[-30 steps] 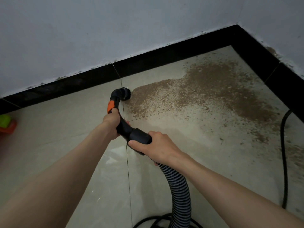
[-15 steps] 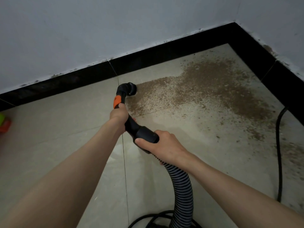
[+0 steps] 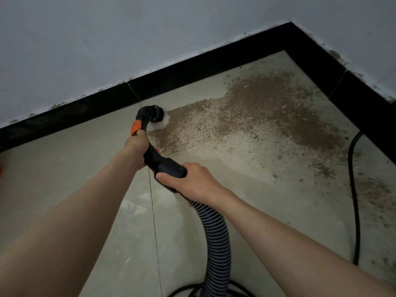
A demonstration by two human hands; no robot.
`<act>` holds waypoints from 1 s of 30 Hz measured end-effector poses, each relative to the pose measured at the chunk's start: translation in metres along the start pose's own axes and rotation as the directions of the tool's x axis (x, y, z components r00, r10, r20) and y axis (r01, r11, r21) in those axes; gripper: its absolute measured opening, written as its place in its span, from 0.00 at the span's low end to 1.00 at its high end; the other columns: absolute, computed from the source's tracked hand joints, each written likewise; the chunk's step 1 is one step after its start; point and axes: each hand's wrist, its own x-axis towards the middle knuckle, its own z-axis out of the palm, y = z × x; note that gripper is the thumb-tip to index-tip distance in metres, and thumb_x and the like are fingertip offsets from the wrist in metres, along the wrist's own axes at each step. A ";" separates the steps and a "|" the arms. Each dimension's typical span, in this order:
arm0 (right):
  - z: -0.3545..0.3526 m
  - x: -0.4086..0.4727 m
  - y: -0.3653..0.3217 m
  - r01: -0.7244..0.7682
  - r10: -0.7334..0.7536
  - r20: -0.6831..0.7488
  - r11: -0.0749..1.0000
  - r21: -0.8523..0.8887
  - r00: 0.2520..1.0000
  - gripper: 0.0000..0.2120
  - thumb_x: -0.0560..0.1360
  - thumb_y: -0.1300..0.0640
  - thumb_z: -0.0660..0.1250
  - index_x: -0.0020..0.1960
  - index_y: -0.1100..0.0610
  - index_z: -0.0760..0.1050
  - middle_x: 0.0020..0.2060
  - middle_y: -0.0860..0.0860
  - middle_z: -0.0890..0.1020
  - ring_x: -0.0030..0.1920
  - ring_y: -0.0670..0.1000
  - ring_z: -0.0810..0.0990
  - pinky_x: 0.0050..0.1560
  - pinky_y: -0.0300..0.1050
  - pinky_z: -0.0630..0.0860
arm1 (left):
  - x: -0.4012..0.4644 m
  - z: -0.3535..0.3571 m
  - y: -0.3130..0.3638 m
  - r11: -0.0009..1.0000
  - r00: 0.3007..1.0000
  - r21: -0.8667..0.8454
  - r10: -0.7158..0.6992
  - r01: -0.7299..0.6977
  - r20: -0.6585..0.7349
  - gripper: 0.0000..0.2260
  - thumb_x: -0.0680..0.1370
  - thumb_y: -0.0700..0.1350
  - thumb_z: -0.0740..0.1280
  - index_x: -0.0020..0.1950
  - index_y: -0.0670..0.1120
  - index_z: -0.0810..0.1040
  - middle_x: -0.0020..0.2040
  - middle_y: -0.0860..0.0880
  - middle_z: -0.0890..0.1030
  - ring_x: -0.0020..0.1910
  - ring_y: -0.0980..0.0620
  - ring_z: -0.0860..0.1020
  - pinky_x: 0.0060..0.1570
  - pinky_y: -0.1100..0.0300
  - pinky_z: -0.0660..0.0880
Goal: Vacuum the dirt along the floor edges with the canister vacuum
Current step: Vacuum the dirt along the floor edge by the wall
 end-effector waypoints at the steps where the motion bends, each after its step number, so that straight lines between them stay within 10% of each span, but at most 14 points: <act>1: 0.000 0.000 0.000 -0.004 0.004 -0.001 1.000 0.005 1.000 0.21 0.70 0.34 0.70 0.45 0.53 0.74 0.38 0.50 0.81 0.38 0.51 0.82 0.44 0.55 0.84 | 0.001 0.000 0.000 1.000 1.000 0.011 -0.003 0.003 0.002 0.17 0.82 0.53 0.55 0.65 0.42 0.65 0.54 0.40 0.77 0.53 0.43 0.78 0.59 0.49 0.75; 20: -0.012 -0.023 0.016 -0.042 0.041 -0.126 0.999 -0.005 0.991 0.23 0.69 0.32 0.68 0.46 0.51 0.73 0.39 0.49 0.80 0.37 0.50 0.81 0.41 0.52 0.83 | -0.015 0.029 0.000 0.996 0.996 0.081 0.033 -0.040 0.085 0.19 0.82 0.52 0.55 0.66 0.40 0.67 0.44 0.44 0.73 0.43 0.46 0.74 0.52 0.50 0.75; 26: -0.020 -0.031 0.021 -0.065 0.057 -0.165 0.997 -0.044 0.985 0.25 0.70 0.31 0.66 0.50 0.53 0.72 0.41 0.50 0.80 0.40 0.51 0.81 0.42 0.50 0.81 | -0.026 0.045 0.003 0.994 0.989 0.088 0.047 -0.060 0.144 0.17 0.83 0.52 0.54 0.65 0.41 0.65 0.38 0.45 0.72 0.33 0.49 0.73 0.31 0.55 0.71; 30: -0.028 -0.037 0.024 -0.097 0.091 -0.181 0.995 -0.027 0.979 0.26 0.71 0.31 0.65 0.52 0.53 0.71 0.41 0.50 0.79 0.39 0.53 0.82 0.44 0.54 0.83 | -0.032 0.060 0.005 0.993 0.984 0.096 0.053 -0.070 0.168 0.14 0.82 0.52 0.55 0.57 0.42 0.66 0.39 0.44 0.73 0.35 0.47 0.74 0.45 0.51 0.78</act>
